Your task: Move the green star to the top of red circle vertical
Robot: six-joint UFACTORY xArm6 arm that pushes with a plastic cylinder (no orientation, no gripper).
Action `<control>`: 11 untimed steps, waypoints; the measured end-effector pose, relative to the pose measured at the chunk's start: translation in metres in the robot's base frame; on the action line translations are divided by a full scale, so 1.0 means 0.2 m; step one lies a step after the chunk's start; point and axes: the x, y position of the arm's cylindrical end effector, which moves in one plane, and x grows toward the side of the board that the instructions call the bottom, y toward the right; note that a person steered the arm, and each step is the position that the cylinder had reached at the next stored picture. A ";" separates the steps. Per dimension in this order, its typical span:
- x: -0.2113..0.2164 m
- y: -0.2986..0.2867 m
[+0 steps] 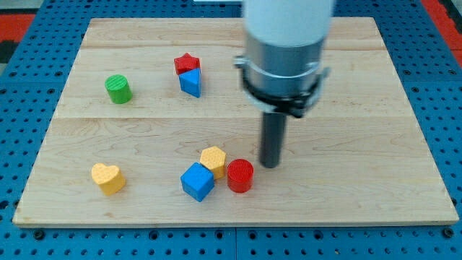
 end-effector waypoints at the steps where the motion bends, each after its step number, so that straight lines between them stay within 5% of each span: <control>1: -0.22 0.28; 3: -1.02 0.26; 4: -1.22 0.09; 5: -1.09 -0.38; 6: -0.93 -0.45; 7: -1.18 -0.40; 8: -1.18 0.01; 11: -0.63 -0.44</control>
